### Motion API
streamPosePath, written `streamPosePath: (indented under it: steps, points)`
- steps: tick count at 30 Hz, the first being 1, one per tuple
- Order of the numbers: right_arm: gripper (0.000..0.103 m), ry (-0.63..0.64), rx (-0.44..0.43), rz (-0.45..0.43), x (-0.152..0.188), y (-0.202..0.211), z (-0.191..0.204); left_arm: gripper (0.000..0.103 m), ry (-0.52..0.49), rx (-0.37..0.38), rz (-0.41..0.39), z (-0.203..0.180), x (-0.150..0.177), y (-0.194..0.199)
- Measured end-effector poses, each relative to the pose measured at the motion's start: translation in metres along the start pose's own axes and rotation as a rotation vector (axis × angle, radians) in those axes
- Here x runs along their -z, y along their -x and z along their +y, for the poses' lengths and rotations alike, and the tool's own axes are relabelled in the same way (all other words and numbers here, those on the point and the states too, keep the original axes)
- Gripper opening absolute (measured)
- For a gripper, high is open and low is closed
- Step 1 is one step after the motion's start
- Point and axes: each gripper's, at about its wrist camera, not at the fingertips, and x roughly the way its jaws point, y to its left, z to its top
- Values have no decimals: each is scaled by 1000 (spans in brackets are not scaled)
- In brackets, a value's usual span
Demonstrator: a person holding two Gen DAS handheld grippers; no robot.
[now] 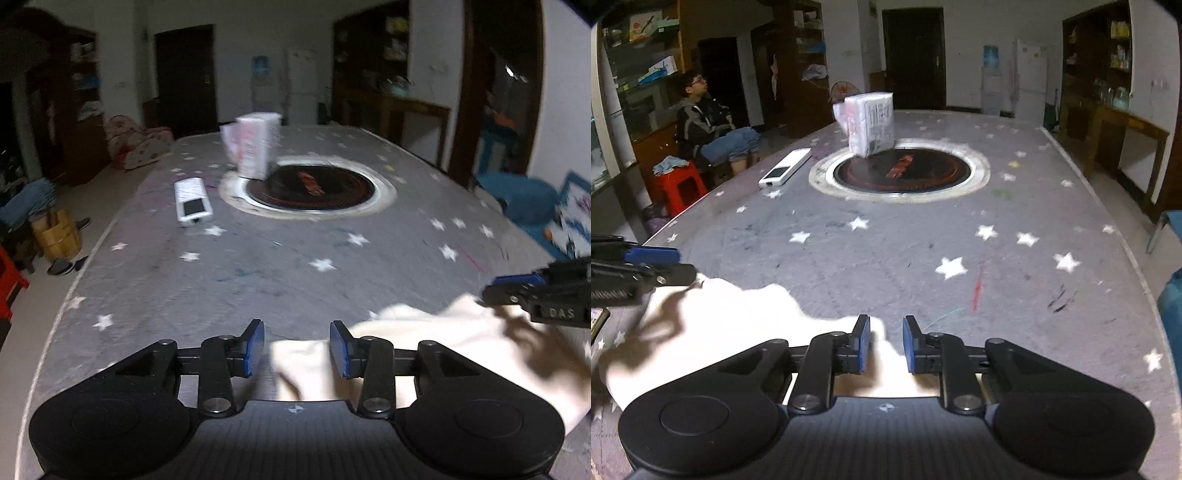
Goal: Fold clothes
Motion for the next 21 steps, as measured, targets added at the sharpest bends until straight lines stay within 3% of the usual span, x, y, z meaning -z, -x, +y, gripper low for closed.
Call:
streamPosePath:
  steps: [3,10,17,21]
  points:
    - [17,35,-46,-14,-9,9,11,41,3,16,-18,3,5,21]
    - [16,116,-189,24,-20,-6,54,28,-14,180,0,-16,25,50]
    - [10,96,-206,75,-17,-40,69,28,14,149,87,-8,40,20]
    - [10,90,-211,73,-19,-40,69,29,24,147,95,-2,43,20]
